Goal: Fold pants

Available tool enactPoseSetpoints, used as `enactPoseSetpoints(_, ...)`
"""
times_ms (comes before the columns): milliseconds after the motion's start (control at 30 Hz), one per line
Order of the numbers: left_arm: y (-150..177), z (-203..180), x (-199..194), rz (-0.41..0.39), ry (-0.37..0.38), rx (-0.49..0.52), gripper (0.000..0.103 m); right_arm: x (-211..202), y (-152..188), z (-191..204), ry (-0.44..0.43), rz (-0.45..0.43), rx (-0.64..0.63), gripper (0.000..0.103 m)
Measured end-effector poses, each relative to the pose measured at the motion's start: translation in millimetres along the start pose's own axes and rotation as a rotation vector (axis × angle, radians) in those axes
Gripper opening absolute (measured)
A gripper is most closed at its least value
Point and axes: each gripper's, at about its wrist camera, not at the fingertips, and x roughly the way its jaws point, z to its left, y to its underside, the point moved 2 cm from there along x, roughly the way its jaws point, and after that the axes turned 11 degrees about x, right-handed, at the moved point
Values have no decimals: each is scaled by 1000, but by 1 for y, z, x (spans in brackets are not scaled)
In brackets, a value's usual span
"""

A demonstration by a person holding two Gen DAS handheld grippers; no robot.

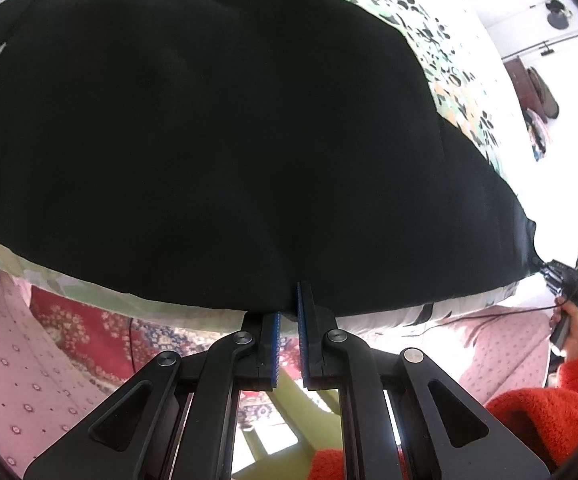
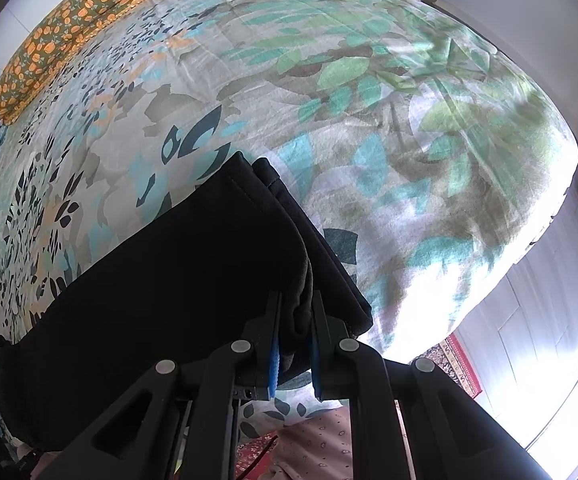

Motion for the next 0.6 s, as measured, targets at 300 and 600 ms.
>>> enactPoseSetpoints(300, 21, 10, -46, 7, -50, -15, 62, -51, 10, -19, 37, -168, 85, 76)
enactPoseSetpoints(600, -56, 42, -93, -286, -374, 23, 87, -86, 70, 91, -163, -290, -134, 84)
